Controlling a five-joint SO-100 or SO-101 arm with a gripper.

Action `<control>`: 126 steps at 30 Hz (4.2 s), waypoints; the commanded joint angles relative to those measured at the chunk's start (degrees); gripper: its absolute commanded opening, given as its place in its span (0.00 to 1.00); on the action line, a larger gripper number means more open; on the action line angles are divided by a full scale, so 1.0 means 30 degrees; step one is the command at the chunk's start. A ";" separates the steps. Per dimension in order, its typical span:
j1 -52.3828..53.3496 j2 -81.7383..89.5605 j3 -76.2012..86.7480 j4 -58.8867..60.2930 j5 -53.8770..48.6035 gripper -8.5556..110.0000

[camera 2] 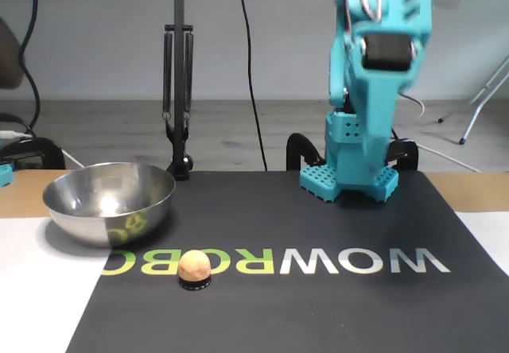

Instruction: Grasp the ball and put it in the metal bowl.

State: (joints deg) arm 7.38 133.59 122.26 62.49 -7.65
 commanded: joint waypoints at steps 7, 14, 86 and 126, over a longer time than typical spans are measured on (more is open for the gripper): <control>0.0029 -0.6914 -0.9346 0.5156 -0.0059 0.07; 0.0059 -1.1191 -1.1396 0.5625 -0.0059 0.07; 0.6064 -1.5557 -1.4912 0.6328 -0.0088 0.07; 1.2187 -1.8545 -1.7139 0.6328 -0.0088 0.07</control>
State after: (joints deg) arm 43.68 77.78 73.30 81.74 -7.91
